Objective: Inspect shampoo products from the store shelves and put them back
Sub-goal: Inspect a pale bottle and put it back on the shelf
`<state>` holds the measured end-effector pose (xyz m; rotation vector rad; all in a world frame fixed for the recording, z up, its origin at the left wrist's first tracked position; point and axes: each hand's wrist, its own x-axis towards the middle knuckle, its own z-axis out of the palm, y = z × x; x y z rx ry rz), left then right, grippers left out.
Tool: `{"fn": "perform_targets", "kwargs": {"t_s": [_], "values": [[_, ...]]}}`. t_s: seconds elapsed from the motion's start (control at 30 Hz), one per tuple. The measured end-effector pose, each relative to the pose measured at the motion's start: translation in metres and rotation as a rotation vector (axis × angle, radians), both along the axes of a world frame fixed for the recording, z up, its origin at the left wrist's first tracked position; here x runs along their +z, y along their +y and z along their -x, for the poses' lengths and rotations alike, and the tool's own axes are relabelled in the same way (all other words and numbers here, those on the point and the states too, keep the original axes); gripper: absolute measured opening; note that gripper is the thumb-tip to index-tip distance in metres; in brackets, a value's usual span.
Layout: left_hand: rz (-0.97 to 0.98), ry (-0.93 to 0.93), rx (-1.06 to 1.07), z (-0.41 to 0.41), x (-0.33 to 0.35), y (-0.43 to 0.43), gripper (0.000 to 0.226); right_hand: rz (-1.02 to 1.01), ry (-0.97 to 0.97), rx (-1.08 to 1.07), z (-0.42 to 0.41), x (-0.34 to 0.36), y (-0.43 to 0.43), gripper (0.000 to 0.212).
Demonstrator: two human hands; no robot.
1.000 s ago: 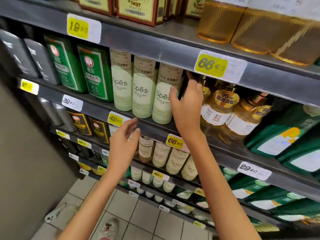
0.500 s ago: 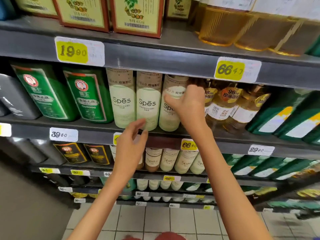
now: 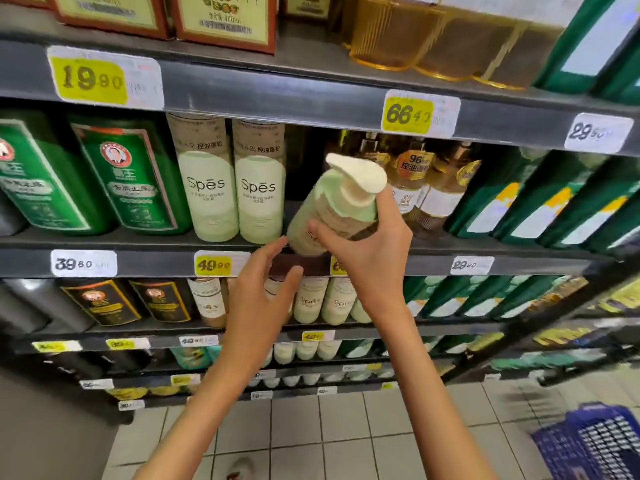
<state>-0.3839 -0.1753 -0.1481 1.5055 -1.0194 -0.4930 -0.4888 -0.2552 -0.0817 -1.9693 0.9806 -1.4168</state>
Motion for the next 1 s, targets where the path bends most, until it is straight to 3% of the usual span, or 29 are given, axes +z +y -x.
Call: {"fn": "perform_targets", "kwargs": {"t_s": [0.07,0.17,0.27,0.43,0.57,0.63,0.77,0.87,1.0], "values": [[-0.030,-0.018,-0.007,0.016,0.005,0.007,0.061,-0.001,-0.040,0.056,0.012,0.014,0.004,0.065],[-0.137,0.096,-0.042,0.048,0.007,0.018,0.081,-0.258,-0.135,0.258,0.028,0.021,0.007,0.048],[-0.189,0.170,0.023,0.084,-0.012,0.034,0.078,-0.525,-0.187,0.315,0.042,-0.007,0.011,0.034],[-0.239,0.197,0.058,0.115,-0.037,0.052,0.067,-0.795,-0.123,0.344,0.063,-0.050,0.019,0.022],[-0.250,0.287,-0.017,0.105,-0.025,0.054,0.050,-0.868,-0.126,0.577,0.081,-0.050,-0.003,0.053],[-0.199,0.431,-0.148,0.100,-0.012,0.059,0.041,-0.973,-0.269,0.747,0.087,-0.048,-0.009,0.064],[-0.122,0.723,-0.513,0.102,0.005,0.068,0.051,-1.225,-0.559,1.100,0.088,-0.056,0.001,0.099],[-0.188,0.670,-0.539,0.103,0.001,0.065,0.065,-1.180,-0.636,1.180,0.087,-0.053,0.009,0.079],[-0.310,0.341,-0.373,0.101,-0.002,0.061,0.071,-0.998,-0.452,0.896,0.093,-0.050,0.006,0.041]]}}
